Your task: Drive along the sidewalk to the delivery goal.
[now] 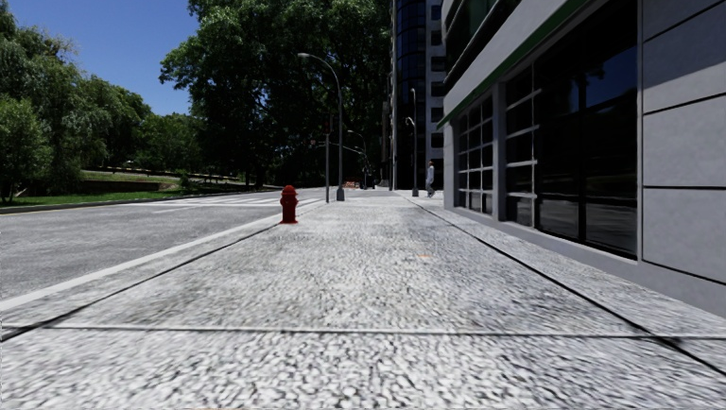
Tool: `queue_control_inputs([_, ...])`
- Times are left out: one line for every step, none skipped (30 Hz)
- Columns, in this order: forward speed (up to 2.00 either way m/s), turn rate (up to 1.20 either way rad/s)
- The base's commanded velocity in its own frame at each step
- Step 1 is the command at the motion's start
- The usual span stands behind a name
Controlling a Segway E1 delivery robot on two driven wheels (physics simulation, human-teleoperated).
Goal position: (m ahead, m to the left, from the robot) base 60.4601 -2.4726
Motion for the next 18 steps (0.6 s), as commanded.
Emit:
queue_control_inputs([2.00, 0.00])
queue_control_inputs([2.00, 0.00])
queue_control_inputs([2.00, 0.00])
queue_control_inputs([2.00, 0.00])
queue_control_inputs([2.00, 0.00])
queue_control_inputs([2.00, 0.00])
queue_control_inputs([2.00, 0.00])
queue_control_inputs([2.00, 0.00])
queue_control_inputs([2.00, 0.00])
queue_control_inputs([2.00, 0.00])
queue_control_inputs([2.00, 0.00])
queue_control_inputs([2.00, 0.00])
queue_control_inputs([2.00, 0.00])
queue_control_inputs([2.00, 0.00])
queue_control_inputs([2.00, 0.00])
queue_control_inputs([2.00, 0.00])
queue_control_inputs([2.00, 0.00])
queue_control_inputs([2.00, 0.00])
